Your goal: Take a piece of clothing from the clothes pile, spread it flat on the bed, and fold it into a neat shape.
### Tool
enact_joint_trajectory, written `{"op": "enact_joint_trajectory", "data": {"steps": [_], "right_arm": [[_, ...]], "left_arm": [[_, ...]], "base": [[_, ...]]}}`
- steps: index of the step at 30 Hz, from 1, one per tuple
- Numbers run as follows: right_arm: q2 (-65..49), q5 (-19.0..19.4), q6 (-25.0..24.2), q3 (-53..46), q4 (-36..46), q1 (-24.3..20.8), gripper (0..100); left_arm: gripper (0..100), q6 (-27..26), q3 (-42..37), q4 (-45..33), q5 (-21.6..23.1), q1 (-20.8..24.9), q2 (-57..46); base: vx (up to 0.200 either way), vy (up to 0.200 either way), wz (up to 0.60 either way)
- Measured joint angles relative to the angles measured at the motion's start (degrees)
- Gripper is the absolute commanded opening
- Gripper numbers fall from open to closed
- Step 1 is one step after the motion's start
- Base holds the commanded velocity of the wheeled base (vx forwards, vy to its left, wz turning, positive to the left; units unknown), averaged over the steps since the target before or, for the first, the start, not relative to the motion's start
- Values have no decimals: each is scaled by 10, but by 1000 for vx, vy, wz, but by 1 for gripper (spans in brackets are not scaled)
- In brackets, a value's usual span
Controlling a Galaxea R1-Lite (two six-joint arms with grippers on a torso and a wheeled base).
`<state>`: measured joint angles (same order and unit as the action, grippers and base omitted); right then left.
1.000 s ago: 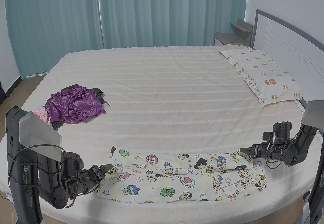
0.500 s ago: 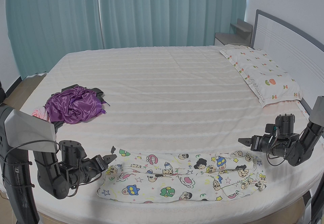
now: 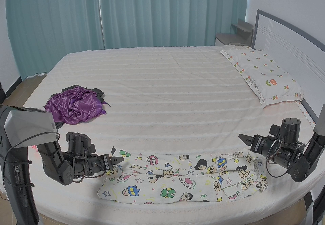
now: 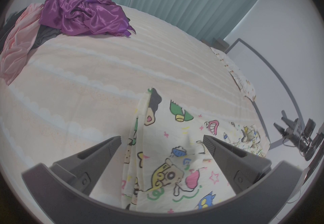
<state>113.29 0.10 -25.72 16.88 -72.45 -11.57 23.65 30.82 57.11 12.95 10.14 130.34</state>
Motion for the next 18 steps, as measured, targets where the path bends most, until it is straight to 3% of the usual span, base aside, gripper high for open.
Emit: {"op": "enact_joint_trajectory", "data": {"steps": [7,18], "right_arm": [[28,-1,0,-13,-33,-3,100],[37,-2,0,-9,-34,-7,100]], "left_arm": [[100,-50,26,-59,-12,4,22],[100,-55,59,-87,-26,32,36]], "base": [[0,0,0],[0,0,0]]}}
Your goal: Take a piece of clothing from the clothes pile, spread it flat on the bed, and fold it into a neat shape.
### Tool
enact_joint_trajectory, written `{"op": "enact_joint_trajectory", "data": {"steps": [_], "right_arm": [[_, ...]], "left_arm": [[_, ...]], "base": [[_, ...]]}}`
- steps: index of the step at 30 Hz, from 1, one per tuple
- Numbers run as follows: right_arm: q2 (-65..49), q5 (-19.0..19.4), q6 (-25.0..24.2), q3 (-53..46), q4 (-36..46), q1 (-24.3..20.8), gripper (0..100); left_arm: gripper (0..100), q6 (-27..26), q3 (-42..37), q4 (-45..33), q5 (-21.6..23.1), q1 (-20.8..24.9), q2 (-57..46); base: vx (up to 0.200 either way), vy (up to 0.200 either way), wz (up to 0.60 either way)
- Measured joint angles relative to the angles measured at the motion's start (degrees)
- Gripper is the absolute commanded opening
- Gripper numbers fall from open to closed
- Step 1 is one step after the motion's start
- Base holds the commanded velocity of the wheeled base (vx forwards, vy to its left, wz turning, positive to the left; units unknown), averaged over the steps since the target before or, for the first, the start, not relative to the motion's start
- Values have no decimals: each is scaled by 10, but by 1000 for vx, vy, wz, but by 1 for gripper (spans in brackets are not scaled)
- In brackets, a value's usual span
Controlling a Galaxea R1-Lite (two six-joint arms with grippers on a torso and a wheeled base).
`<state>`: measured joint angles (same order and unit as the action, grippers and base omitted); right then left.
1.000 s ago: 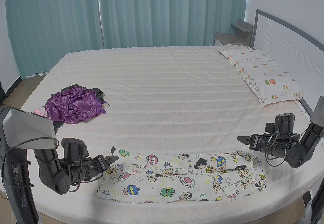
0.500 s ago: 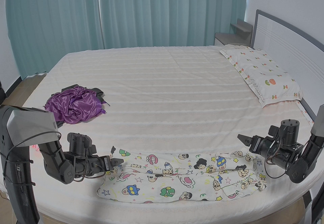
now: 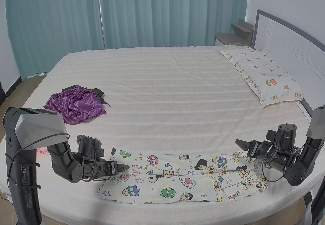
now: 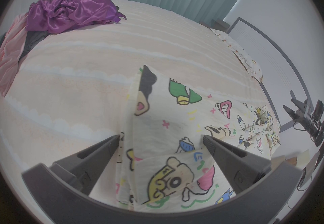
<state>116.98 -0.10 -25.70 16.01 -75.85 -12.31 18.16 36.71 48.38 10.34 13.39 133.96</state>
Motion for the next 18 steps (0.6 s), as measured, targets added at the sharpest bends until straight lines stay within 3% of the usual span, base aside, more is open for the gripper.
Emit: {"op": "enact_joint_trajectory", "data": {"steps": [6,7,18], "right_arm": [[0,1,0,7,1,2,100],[1,1,0,8,1,2,100],[-2,2,0,5,-2,20,100]], "left_arm": [[100,-8,3,-16,-22,13,2],[0,-18,3,-25,-25,15,2],[0,-28,8,-43,-51,18,1]], "base": [[0,0,0],[0,0,0],[0,0,0]]}}
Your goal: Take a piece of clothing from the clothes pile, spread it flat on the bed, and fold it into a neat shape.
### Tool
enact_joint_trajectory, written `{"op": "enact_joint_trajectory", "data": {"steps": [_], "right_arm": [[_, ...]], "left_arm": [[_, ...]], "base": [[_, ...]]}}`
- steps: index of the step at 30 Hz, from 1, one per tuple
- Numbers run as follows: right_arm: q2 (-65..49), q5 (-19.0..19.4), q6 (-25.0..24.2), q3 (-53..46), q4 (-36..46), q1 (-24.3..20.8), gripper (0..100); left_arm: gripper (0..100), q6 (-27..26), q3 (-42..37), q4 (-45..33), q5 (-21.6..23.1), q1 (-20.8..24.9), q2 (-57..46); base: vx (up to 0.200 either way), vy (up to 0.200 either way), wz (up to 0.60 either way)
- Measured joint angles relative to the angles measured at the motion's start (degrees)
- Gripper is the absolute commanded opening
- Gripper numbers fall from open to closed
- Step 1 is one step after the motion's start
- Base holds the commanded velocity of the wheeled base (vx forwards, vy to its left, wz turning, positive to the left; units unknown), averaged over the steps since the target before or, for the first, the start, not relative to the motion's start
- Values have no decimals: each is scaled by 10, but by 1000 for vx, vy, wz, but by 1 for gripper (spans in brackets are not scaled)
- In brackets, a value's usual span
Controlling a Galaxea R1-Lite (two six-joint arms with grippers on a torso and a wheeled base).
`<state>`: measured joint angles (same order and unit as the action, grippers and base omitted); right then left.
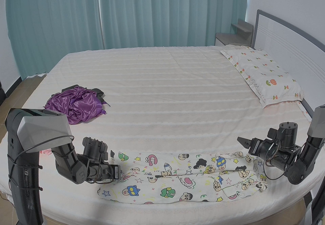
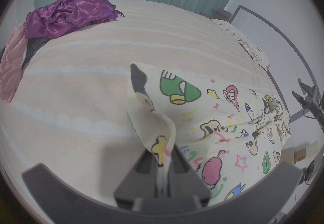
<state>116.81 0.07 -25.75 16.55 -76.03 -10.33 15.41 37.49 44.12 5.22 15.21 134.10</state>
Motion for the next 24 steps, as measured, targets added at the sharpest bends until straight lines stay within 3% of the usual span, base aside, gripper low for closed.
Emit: {"op": "enact_joint_trajectory", "data": {"steps": [11,18,24], "right_arm": [[-22,13,-2,-8,0,46,100],[-33,27,-11,-15,0,69,100],[-37,41,-12,-21,-1,83,100]], "left_arm": [[0,3,-15,-7,-1,-38,-31],[0,-2,-17,-66,4,-68,-76],[0,-44,-18,-120,16,-118,-126]], "base": [[0,0,0],[0,0,0],[0,0,0]]}}
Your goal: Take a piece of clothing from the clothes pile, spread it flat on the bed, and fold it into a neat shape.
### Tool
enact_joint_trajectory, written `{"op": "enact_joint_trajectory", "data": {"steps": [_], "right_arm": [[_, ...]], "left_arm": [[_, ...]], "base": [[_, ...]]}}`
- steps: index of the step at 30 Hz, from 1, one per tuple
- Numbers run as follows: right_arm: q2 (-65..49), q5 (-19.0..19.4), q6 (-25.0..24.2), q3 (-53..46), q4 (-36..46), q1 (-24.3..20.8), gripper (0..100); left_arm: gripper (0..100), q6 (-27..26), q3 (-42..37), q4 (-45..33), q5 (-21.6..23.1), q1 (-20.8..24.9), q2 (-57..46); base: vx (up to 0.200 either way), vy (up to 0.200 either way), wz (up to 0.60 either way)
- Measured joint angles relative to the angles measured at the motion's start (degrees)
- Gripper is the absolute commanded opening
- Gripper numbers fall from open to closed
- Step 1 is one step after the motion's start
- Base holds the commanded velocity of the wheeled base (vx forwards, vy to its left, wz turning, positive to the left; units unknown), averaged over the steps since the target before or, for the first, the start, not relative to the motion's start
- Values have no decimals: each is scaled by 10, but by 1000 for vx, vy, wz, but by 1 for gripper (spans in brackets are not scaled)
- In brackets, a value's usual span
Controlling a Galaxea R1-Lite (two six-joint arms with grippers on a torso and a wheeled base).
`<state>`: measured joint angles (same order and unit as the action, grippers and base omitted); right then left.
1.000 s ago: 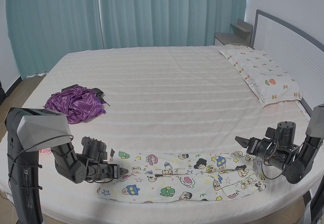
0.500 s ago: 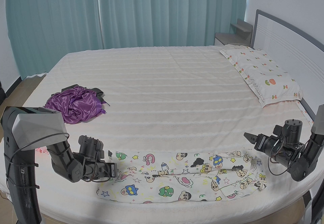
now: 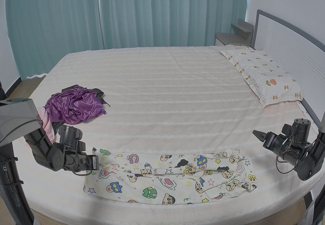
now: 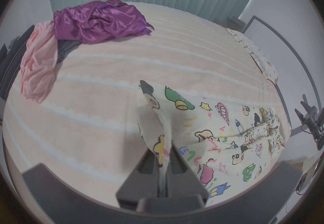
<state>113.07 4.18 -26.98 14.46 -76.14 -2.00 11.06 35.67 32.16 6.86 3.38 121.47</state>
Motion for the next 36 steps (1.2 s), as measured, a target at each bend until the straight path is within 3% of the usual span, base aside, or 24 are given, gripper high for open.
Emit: {"op": "enact_joint_trajectory", "data": {"steps": [11,18,23,27,29,36], "right_arm": [[-1,5,0,-15,-26,11,100],[0,11,0,-35,-60,19,100],[0,15,1,-41,-70,28,100],[1,20,1,-45,-73,32,100],[1,22,2,-47,-73,33,100],[1,25,4,-51,-79,35,100]], "left_arm": [[0,-92,10,-81,42,-157,-70],[0,-139,80,-214,55,-266,-110],[0,-149,127,-298,54,-293,-141],[0,-140,142,-325,43,-271,-169],[0,-120,145,-332,25,-237,-184],[0,-19,151,-340,-63,-66,-213]], "base": [[0,0,0],[0,0,0],[0,0,0],[0,0,0],[0,0,0],[0,0,0]]}}
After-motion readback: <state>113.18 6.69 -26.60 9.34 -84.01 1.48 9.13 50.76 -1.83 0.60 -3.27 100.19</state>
